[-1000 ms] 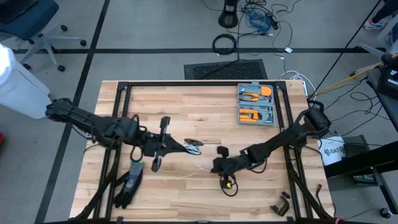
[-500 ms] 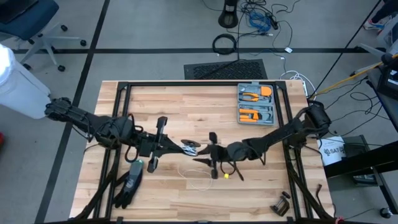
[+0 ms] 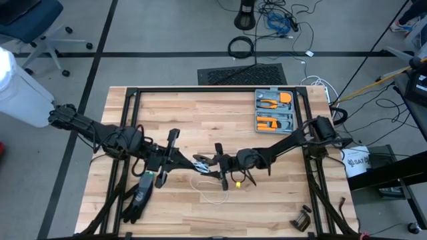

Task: Coil cords
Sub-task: Coil the white wire onto the spool

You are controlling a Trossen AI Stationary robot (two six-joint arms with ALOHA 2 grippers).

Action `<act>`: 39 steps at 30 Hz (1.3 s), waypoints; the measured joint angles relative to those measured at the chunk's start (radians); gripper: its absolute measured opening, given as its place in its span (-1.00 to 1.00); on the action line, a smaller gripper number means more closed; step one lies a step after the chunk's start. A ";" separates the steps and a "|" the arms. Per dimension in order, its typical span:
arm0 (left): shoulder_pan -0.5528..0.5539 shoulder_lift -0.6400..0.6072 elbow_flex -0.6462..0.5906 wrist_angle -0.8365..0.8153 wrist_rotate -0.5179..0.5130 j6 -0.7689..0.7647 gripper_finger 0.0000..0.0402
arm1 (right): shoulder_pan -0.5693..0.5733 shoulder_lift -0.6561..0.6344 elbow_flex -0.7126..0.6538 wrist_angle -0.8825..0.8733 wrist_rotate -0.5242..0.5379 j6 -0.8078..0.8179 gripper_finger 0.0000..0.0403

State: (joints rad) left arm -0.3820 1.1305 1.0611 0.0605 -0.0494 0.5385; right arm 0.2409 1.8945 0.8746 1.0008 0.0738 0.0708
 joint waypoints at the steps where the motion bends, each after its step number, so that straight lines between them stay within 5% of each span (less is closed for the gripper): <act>1: 0.000 0.000 0.000 -0.001 0.000 0.000 -1.00 | 0.000 0.015 0.006 0.018 -0.001 0.002 -0.40; 17: 0.000 0.000 0.000 -0.040 0.000 -0.007 -1.00 | 0.002 0.112 0.163 -0.102 -0.054 -0.034 -0.46; 29: 0.000 0.000 0.000 -0.078 0.000 -0.029 -1.00 | 0.000 0.110 0.163 -0.134 -0.050 -0.034 -0.97; 39: 0.000 0.000 0.000 -0.211 0.073 -0.028 -1.00 | 0.062 -0.070 0.163 -0.630 -0.046 -0.045 -0.99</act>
State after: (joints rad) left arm -0.3820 1.1309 1.0611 -0.1505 0.0240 0.5105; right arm 0.3032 1.8240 1.0374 0.3711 0.0282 0.0256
